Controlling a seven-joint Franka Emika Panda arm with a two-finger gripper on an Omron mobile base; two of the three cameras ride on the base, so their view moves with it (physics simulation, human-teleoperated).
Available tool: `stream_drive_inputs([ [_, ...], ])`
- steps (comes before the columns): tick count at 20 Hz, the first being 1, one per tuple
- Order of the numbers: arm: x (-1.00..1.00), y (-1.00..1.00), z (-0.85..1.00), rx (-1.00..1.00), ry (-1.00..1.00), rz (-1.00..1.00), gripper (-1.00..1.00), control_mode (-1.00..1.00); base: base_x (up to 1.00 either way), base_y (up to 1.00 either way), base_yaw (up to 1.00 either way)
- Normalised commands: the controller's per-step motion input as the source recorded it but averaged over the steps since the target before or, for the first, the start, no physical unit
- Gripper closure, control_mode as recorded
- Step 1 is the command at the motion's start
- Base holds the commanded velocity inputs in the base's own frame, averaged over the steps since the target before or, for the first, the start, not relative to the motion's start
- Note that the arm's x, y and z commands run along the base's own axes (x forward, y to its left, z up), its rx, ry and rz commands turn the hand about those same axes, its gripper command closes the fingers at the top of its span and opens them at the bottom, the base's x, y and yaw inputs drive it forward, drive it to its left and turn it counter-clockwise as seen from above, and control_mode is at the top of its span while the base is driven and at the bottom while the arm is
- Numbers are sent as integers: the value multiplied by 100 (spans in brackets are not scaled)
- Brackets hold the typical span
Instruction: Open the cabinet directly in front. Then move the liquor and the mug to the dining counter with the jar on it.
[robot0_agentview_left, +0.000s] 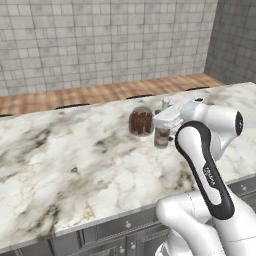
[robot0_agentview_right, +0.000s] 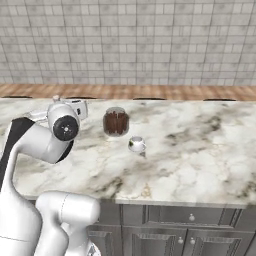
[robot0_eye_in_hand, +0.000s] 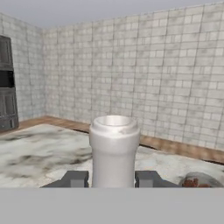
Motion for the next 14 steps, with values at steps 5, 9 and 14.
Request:
stream_drive_inputs([
  [5,100,88,-44,-1,20,0,100,-100,0,0,0],
  [9,100,62,-33,0,8,0,100,-100,0,0,0],
  [14,98,42,-42,-5,1,0,100,-100,0,0,0],
])
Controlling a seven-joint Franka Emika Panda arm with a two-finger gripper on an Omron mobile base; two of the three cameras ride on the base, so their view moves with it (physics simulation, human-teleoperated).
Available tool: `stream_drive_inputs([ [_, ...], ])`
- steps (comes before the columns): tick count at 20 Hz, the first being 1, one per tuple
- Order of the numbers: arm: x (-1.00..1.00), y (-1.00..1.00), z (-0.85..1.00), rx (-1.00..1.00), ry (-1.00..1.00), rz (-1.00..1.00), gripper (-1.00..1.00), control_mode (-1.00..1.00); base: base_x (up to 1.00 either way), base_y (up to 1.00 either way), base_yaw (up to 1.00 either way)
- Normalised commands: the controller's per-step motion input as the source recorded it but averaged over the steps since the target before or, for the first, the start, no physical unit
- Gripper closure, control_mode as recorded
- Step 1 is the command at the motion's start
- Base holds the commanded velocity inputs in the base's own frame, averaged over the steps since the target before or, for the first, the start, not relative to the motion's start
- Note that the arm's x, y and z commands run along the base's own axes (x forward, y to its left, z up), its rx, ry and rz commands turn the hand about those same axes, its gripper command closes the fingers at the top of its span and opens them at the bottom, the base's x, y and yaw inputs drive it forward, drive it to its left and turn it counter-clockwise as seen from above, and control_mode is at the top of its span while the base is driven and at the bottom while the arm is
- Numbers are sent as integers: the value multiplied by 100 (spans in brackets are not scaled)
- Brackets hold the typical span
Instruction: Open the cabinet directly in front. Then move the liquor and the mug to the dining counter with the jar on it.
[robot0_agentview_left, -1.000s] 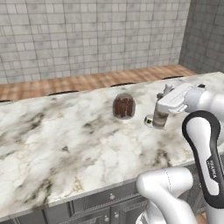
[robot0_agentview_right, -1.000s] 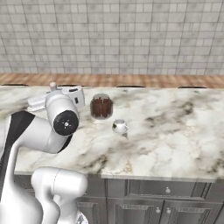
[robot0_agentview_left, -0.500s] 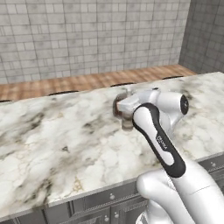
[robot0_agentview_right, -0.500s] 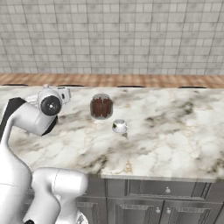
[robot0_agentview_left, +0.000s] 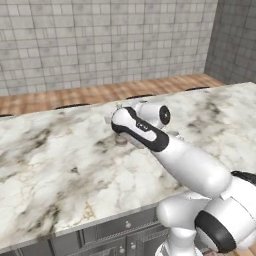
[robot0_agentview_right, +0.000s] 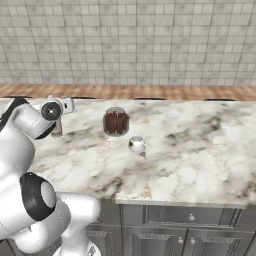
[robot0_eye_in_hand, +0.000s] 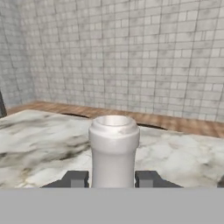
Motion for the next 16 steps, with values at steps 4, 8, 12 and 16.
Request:
stream_drive_inputs([
  [4,72,2,-55,-6,0,0,100,-100,0,0,0],
  [8,57,-4,-60,-2,0,1,100,-100,0,0,0],
  [12,55,-7,-37,0,1,0,100,-100,0,0,0],
  [16,42,-21,-32,3,0,0,100,-100,0,0,0],
])
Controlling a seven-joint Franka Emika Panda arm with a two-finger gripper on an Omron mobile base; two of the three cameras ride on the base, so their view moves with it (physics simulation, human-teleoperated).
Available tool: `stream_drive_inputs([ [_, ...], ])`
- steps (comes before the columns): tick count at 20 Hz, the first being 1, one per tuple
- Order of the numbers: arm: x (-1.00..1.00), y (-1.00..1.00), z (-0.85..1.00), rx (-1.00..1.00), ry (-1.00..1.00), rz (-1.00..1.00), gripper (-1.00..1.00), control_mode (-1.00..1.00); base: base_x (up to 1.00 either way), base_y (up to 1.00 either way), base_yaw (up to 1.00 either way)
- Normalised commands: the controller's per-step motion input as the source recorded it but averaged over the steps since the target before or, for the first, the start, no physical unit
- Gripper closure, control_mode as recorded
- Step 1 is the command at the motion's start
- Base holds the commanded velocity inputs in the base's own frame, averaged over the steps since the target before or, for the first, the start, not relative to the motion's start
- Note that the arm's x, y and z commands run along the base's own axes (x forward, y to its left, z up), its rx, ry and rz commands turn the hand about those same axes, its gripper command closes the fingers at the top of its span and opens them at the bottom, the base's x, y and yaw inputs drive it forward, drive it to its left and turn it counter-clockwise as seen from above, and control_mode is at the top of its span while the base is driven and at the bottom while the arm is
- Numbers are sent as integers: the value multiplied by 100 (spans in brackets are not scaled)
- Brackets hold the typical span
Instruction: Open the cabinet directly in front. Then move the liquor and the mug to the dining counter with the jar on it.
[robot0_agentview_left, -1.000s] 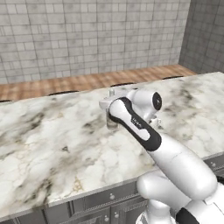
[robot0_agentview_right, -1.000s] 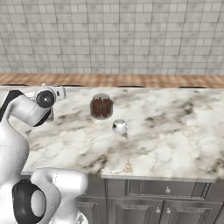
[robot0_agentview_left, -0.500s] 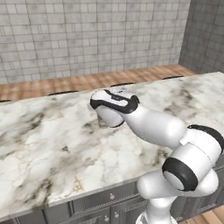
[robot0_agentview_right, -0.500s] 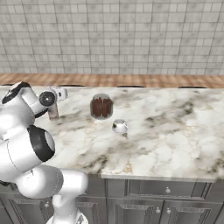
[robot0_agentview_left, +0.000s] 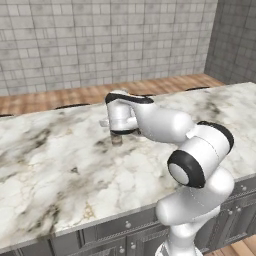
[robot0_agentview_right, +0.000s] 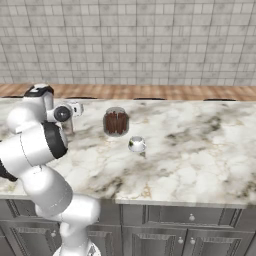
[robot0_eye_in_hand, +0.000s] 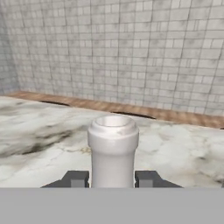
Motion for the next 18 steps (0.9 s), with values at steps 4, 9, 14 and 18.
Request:
stream_drive_inputs([
  [4,7,-37,-47,9,0,0,100,-100,0,0,0],
  [9,1,-6,-28,0,0,0,100,-100,0,0,0],
  [14,4,1,-19,-4,0,2,100,-100,0,0,0],
  [18,0,0,0,0,0,0,100,-100,0,0,0],
])
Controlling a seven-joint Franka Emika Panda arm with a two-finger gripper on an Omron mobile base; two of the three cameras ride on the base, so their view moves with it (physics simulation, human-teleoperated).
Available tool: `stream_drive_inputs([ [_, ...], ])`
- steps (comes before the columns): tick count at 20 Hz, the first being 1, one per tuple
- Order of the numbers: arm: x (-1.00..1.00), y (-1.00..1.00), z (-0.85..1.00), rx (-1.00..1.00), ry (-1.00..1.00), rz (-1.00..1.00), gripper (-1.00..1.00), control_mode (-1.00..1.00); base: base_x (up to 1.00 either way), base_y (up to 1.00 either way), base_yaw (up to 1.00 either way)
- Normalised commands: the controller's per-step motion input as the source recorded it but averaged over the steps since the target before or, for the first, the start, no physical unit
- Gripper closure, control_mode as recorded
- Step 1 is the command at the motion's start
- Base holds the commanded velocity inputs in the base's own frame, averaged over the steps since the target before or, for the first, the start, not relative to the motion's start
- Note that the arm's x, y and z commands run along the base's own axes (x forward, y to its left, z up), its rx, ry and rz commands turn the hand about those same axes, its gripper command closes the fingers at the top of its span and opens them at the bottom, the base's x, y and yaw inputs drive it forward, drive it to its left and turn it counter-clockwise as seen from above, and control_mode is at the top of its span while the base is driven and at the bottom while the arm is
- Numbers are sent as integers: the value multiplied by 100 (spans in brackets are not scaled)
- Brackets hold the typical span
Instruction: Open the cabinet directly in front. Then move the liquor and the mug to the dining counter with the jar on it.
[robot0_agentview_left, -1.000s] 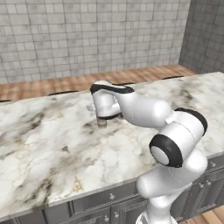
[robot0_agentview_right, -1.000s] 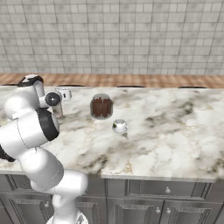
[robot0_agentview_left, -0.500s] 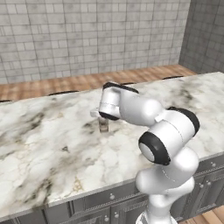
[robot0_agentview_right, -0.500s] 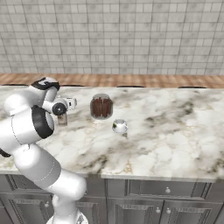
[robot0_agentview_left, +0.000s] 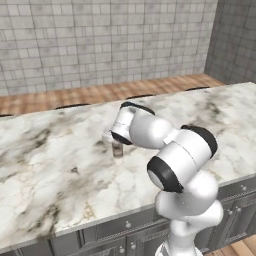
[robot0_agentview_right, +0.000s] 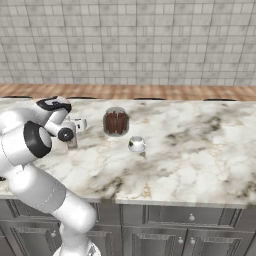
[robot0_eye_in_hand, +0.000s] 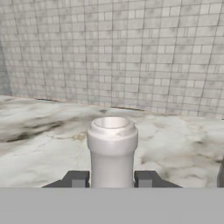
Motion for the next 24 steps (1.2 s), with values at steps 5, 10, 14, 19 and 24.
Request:
stream_drive_inputs([
  [5,0,0,-14,-3,0,0,100,-100,0,0,0],
  [10,0,-9,-34,-2,0,0,100,-100,0,0,0],
  [14,0,-14,-25,1,0,0,100,-100,0,0,0],
  [19,0,-1,-1,2,0,0,100,-100,0,0,0],
  [24,0,0,0,0,0,0,-100,-100,0,0,0],
])
